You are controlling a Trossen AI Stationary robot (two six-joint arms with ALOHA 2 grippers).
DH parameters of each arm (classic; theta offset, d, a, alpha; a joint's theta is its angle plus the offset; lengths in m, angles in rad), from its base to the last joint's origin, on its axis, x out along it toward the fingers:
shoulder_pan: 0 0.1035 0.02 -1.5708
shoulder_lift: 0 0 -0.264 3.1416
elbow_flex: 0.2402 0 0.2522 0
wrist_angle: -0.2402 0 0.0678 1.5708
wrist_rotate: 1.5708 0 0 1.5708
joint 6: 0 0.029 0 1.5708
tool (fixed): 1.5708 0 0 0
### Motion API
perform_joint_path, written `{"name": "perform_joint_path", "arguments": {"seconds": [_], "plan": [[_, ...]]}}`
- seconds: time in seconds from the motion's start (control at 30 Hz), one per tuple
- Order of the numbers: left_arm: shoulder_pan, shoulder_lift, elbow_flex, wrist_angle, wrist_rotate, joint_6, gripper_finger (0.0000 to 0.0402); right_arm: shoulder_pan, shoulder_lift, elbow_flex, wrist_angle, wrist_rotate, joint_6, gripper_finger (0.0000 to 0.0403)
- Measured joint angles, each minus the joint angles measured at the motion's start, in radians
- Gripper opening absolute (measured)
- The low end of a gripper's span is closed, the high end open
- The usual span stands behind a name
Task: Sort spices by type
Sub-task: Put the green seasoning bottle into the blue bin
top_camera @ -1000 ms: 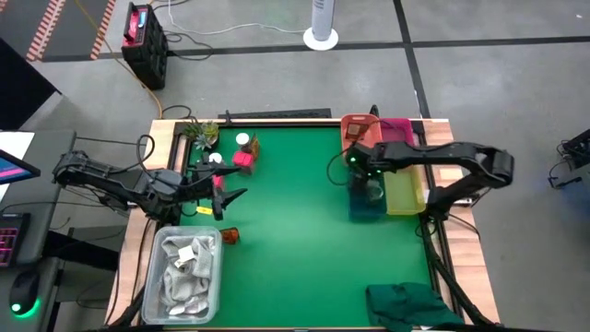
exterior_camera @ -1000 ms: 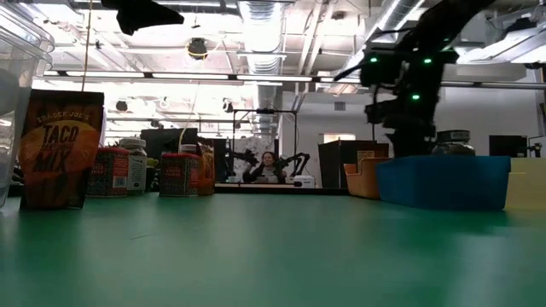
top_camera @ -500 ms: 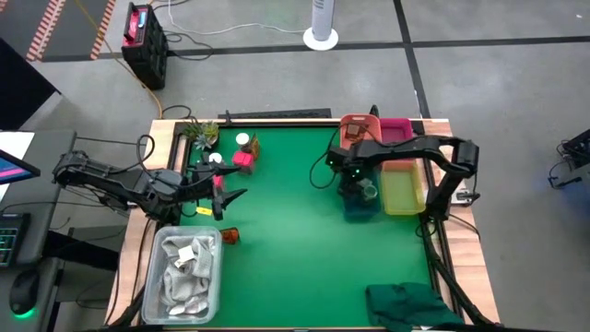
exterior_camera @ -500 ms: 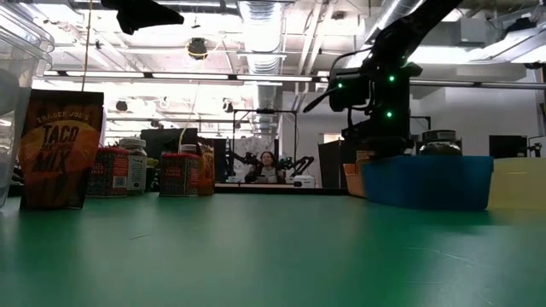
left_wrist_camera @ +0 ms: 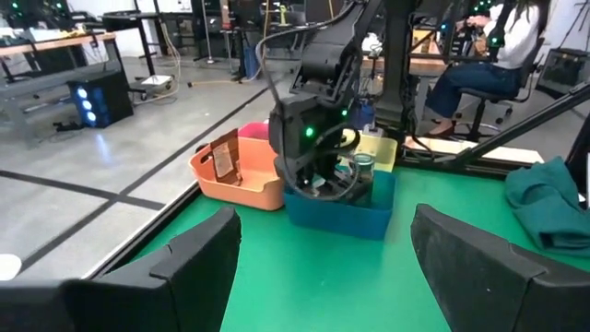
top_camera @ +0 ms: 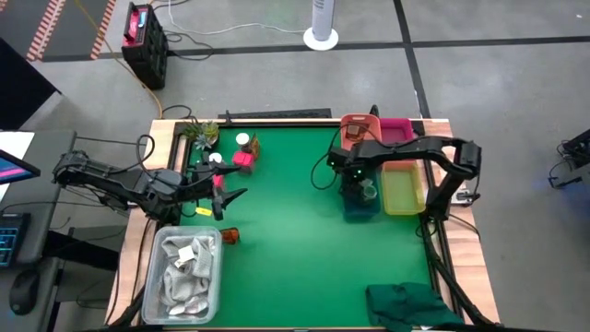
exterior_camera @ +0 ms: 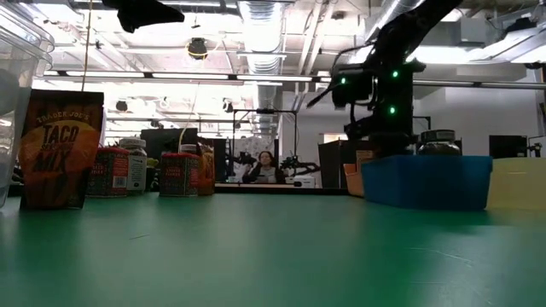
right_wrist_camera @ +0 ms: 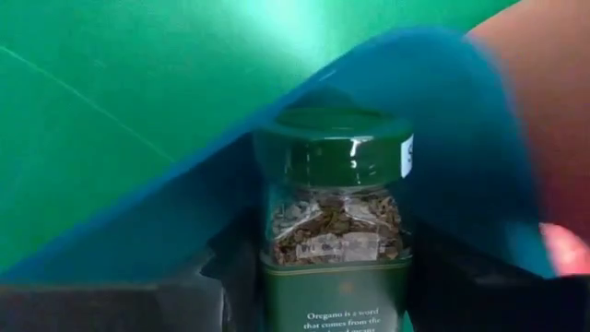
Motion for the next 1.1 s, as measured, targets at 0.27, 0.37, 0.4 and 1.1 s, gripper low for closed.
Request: {"name": "perform_joint_path", "arguments": {"seconds": [0.27, 0.37, 0.4, 1.1], "plan": [[0.0, 0.009, -0.008, 0.008, 0.0, 0.073, 0.0302, -0.002, -0.178, 0.0, -0.009, 0.025, 0.026, 0.0222], [0.005, 0.032, -0.026, 0.058, 0.0, 0.101, 0.0302, -0.003, -0.241, 0.001, -0.007, 0.031, 0.026, 0.0222], [0.007, 0.043, -0.033, 0.091, 0.002, 0.113, 0.0302, -0.003, -0.261, 0.001, -0.006, 0.036, 0.028, 0.0222], [0.217, 0.361, -0.099, 0.502, 0.425, 0.119, 0.0302, 0.314, -0.405, -0.013, 0.938, 0.059, -0.112, 0.0222]]}}
